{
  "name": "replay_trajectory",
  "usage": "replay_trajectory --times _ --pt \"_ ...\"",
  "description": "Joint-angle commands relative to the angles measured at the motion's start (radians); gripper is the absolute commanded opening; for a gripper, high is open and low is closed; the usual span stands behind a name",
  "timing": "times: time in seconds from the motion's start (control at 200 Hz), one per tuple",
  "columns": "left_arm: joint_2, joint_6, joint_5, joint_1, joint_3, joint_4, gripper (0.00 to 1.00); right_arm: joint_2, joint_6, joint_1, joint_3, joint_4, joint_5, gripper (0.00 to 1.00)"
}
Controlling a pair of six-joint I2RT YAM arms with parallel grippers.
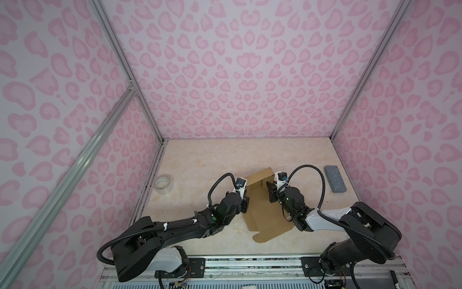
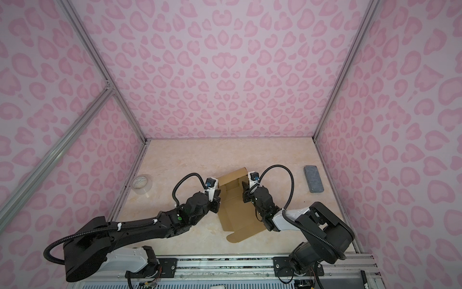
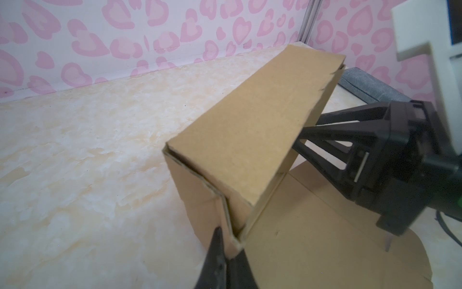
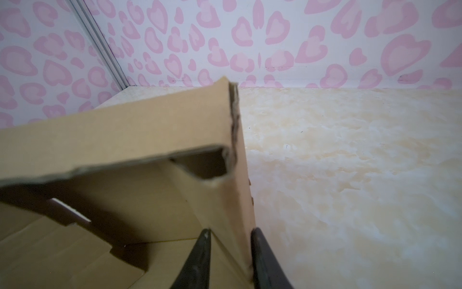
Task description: Fold the paper box
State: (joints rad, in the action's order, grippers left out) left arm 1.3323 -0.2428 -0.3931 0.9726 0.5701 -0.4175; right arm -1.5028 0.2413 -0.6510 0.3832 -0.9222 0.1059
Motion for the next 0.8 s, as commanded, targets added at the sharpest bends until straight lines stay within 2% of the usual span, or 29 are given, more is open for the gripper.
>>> replay_trajectory --times 0.0,0.16,0.285,0.485,0.795 --pt "-0.003 -0.003 0.059 0.002 -0.001 -0.037 0.02 -0.001 -0.030 0.003 -0.012 -0.082 -0.078 0.34" --pt "-0.002 -0.003 0.063 0.002 0.000 -0.038 0.02 -0.023 -0.052 0.003 0.008 -0.074 -0.082 0.40" --pt "-0.010 -0.003 0.066 0.003 -0.007 -0.042 0.02 -0.038 -0.066 0.002 0.021 -0.063 -0.059 0.38" --pt "-0.007 -0.002 0.076 0.002 -0.006 -0.047 0.02 -0.054 -0.089 -0.001 0.038 -0.060 -0.016 0.18" --pt "-0.011 -0.002 0.079 0.002 -0.009 -0.046 0.02 -0.039 -0.093 -0.008 0.033 -0.058 0.030 0.00"
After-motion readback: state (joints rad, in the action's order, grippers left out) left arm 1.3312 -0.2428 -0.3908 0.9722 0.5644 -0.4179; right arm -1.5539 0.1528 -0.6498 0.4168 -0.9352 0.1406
